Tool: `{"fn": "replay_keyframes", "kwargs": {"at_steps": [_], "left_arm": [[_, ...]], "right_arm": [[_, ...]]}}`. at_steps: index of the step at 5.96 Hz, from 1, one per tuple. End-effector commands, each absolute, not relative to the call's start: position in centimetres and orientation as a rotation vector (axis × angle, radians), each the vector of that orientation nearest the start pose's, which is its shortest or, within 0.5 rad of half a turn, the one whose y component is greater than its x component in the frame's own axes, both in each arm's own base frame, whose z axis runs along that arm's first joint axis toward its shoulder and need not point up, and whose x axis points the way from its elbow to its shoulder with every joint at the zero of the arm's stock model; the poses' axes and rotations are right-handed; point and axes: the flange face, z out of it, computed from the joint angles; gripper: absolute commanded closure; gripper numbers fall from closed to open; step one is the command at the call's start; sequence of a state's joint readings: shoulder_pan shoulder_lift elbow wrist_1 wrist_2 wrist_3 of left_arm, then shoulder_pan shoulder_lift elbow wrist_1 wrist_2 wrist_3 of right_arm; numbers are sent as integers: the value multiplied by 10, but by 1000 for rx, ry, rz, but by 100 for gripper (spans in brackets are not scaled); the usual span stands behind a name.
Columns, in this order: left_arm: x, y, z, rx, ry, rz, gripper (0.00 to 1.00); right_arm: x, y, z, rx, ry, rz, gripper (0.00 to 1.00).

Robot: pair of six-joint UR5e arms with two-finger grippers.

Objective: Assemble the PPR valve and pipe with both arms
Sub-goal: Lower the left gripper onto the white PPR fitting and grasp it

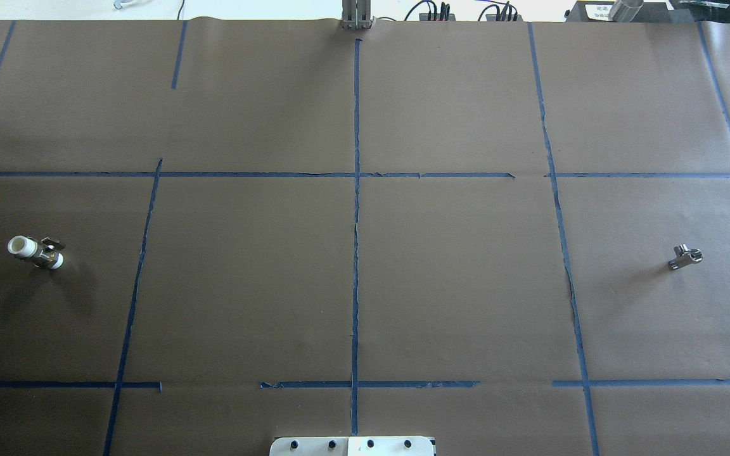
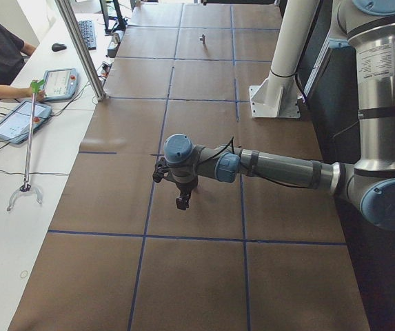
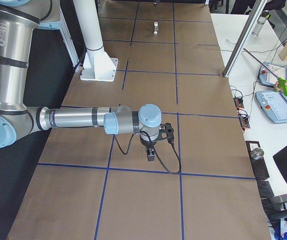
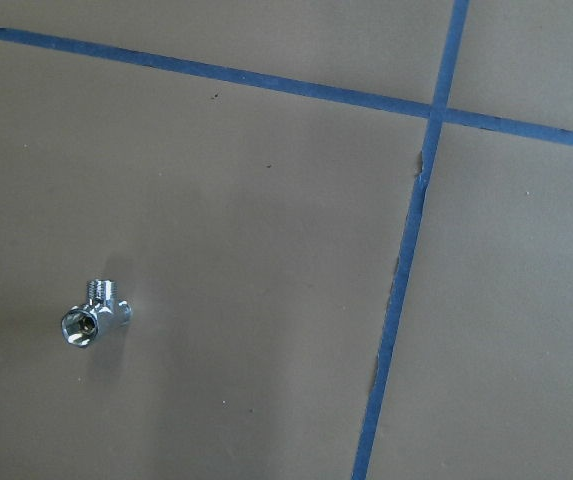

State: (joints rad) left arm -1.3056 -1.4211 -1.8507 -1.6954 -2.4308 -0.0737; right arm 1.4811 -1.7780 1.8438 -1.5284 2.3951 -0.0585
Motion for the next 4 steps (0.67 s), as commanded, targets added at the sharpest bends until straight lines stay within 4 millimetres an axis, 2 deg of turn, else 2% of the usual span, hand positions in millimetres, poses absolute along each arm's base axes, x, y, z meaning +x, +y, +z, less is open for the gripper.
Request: {"fn": "replay_keyframes", "kwargs": {"at_steps": [1,2,3,4], "left_arm": [[121,-434,544,102,874,187,0],[152,-428,539,80,857,147,0],[162,-430,528,74,869,102,0],[189,-432,519,85,837,91,0]], "right_arm": [[23,-414,611,86,-823,-181,0],[23,-414,611,85,-823,-179,0],[23,-412,611,83,-827,-179,0],[23,-411,611,82,-827,-180,0]]}}
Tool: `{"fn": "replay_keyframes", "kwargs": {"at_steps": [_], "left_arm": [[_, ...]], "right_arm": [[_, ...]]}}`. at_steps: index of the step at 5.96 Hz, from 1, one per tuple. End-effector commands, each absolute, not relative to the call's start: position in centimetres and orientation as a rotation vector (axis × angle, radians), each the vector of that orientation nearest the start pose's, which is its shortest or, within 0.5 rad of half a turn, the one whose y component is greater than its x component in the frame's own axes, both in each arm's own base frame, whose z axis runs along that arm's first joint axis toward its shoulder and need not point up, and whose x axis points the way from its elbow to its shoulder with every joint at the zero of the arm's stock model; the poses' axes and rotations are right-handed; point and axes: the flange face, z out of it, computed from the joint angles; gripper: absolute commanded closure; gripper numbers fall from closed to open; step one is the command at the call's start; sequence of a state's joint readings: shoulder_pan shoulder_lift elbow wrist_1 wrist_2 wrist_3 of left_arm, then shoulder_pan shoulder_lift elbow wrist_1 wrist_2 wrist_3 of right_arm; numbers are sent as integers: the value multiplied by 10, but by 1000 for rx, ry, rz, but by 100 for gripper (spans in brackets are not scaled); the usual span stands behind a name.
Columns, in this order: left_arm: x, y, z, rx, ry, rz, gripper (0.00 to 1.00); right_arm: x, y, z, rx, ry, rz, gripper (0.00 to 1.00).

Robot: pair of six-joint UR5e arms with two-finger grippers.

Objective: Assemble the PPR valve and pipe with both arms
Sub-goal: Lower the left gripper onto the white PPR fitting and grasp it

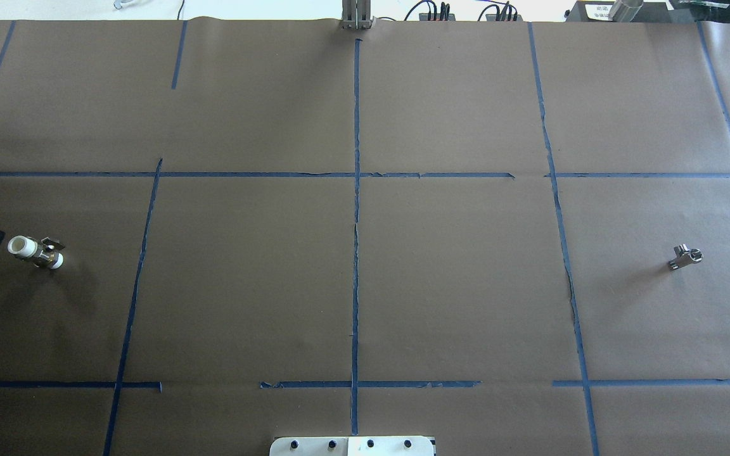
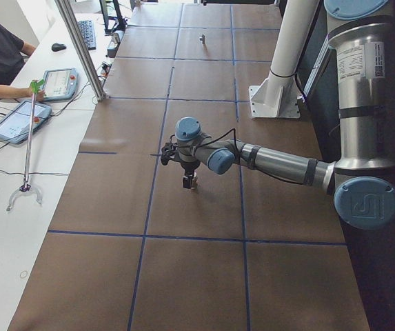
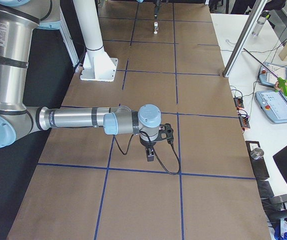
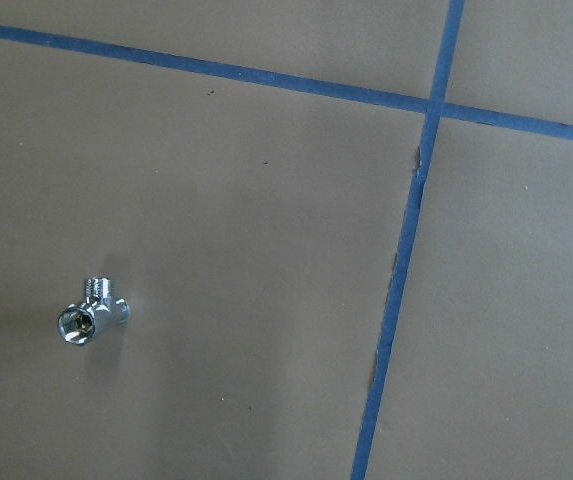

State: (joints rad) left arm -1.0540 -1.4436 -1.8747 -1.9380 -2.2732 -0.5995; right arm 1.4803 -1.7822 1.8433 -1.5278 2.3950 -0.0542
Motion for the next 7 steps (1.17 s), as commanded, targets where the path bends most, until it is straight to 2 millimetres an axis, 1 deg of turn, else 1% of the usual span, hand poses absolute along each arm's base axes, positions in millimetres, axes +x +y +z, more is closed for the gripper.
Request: {"fn": "replay_keyframes", "kwargs": {"at_steps": [1,2,3,4,5,6,7], "left_arm": [[198,-429,521,85,824,105,0],[207,-427,526,84,802,117,0],[214,-426,533,71,795,127,3],[216,-430,529,77,800,127,6],[218,-430,535,70,796,129,11],[221,-432,533,71,799,132,28],[221,-432,533,72,799,134,54]], "right_arm": [[23,-408,614,75,-827,-177,0],[23,-408,613,79,-829,-181,0],[23,-408,613,79,-827,-181,0],[24,-401,618,69,-829,-179,0],[24,-401,621,67,-825,-181,0],[24,-401,621,66,-825,-179,0],[24,-401,620,67,-827,-180,0]]}}
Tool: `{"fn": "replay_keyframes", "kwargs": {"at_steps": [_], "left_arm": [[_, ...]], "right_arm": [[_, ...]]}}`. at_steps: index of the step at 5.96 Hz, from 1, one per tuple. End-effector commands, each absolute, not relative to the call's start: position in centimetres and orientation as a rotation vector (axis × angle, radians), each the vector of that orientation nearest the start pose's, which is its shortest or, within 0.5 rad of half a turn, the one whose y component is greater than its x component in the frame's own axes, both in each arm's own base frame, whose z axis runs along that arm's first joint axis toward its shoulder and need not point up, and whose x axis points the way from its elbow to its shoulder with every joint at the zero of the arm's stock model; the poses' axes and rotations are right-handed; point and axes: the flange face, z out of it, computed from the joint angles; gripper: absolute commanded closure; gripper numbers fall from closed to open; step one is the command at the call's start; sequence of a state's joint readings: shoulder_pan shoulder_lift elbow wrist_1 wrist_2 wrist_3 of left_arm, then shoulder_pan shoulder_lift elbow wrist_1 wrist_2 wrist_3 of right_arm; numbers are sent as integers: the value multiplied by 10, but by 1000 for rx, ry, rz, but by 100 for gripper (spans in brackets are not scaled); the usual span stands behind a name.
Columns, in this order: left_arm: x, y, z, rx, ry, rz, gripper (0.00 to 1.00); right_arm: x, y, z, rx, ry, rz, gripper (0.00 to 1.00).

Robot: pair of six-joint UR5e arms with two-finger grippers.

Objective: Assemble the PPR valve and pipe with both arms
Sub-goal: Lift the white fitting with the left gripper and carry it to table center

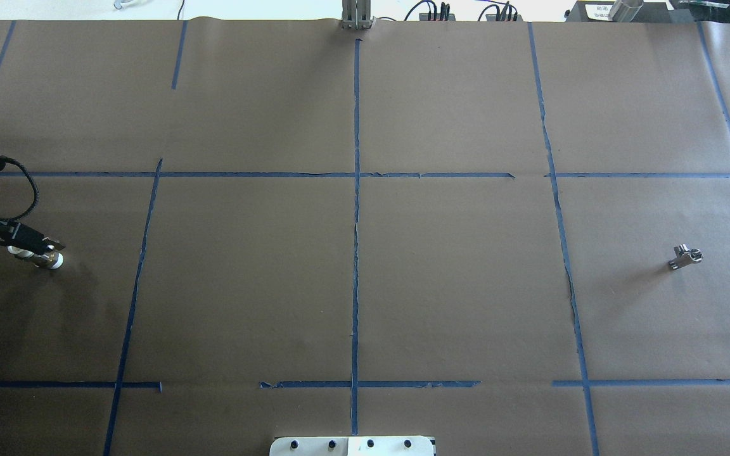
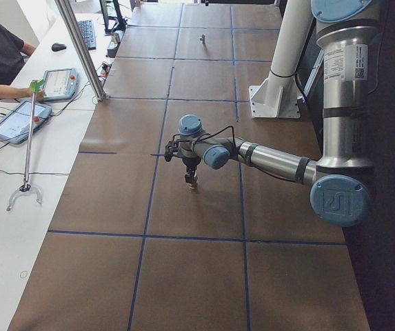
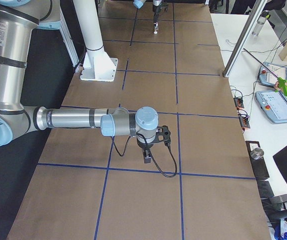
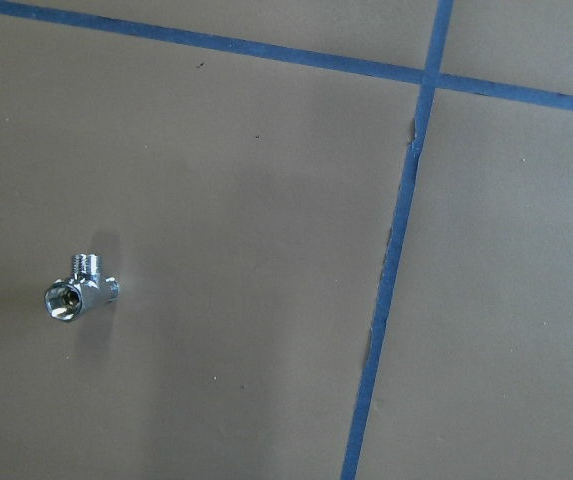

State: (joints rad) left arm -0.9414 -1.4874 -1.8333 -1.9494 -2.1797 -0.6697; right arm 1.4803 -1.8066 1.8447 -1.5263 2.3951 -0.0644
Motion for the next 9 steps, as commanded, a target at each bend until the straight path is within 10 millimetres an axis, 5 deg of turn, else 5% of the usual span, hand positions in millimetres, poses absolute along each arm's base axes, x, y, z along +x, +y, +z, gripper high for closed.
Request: {"fn": "replay_keyframes", "kwargs": {"at_steps": [1,2,3,5,6,9], "left_arm": [[221,-432,533,71,799,132,79],[221,-432,528,75,804,131,96],[221,-431,520,79,818,133,100],[225,-435,465,118,878,80,100],[263,-442,421,100,940,33,100],[416,-405,258,-41,1074,-13,100]], "right_arm": [[24,-401,620,67,-827,-179,0],[24,-401,620,66,-827,-177,0],[24,-401,620,66,-827,-176,0],[24,-402,619,71,-827,-177,0],[24,-402,619,70,-827,-175,0],[24,-401,620,67,-827,-173,0]]}}
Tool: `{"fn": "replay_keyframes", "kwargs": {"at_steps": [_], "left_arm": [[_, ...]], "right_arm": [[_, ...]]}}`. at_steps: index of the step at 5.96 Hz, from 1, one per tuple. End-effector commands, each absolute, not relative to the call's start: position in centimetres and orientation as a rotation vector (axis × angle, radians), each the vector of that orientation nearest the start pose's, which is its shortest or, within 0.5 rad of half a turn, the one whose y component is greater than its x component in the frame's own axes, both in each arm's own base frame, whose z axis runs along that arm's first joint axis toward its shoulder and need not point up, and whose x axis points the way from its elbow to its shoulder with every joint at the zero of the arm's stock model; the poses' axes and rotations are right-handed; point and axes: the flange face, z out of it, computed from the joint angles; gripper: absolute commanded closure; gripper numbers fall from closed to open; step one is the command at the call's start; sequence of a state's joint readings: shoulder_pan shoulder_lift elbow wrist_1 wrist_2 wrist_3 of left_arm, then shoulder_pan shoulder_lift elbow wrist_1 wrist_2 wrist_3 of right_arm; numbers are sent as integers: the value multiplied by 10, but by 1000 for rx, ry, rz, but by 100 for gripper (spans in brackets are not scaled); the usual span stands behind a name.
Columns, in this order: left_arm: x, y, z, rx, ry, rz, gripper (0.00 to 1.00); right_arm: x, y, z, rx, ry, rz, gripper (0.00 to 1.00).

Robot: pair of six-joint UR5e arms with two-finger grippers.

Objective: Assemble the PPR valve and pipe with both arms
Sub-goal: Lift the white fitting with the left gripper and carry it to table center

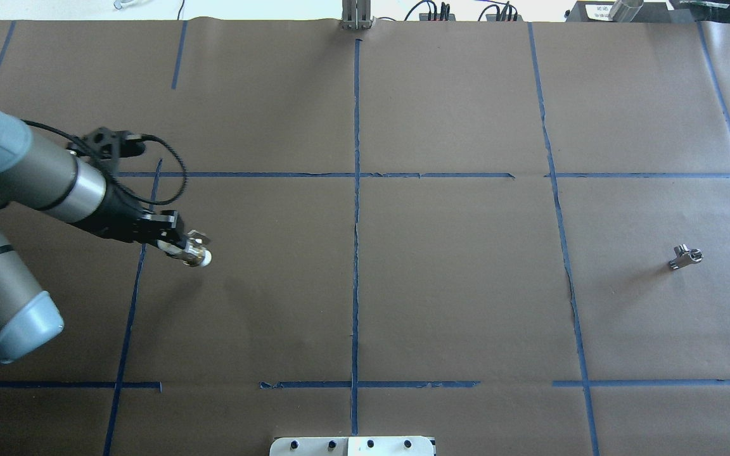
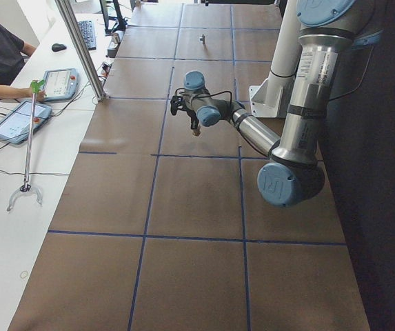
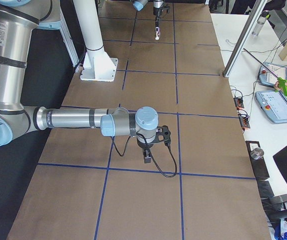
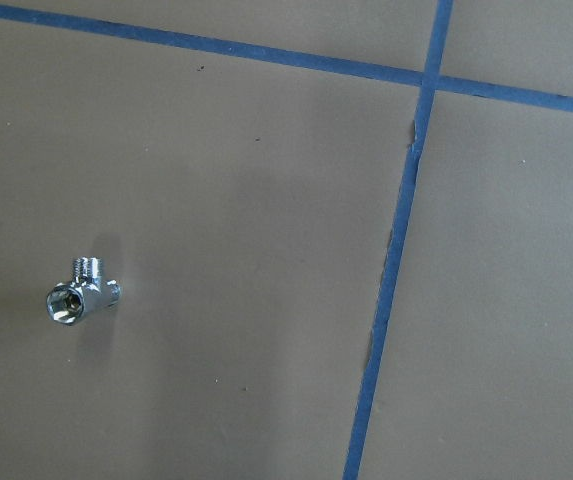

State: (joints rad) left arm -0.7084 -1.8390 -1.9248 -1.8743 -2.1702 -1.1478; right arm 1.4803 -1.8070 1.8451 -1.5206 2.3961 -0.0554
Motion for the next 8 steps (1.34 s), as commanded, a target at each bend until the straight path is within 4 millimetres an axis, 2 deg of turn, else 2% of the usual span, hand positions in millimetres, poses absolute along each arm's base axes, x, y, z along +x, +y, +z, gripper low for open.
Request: {"fn": "replay_keyframes", "kwargs": {"at_steps": [1,2,4,6,8], "left_arm": [[455,-391,215,-17,1064,-42,100],[493,-376,182,-19,1069,-80,100],[547,-376,167,93,1014,-105,100],[557,-381,131,75,939,-119,100],[576,-390,132,66,909,-127,100]], "right_arm": [[24,-401,621,64,-827,-171,0],[23,-401,625,55,-827,-171,0],[23,-401,629,48,-827,-169,0],[23,-401,629,48,-827,-169,0],[22,-401,629,47,-829,-169,0]]}}
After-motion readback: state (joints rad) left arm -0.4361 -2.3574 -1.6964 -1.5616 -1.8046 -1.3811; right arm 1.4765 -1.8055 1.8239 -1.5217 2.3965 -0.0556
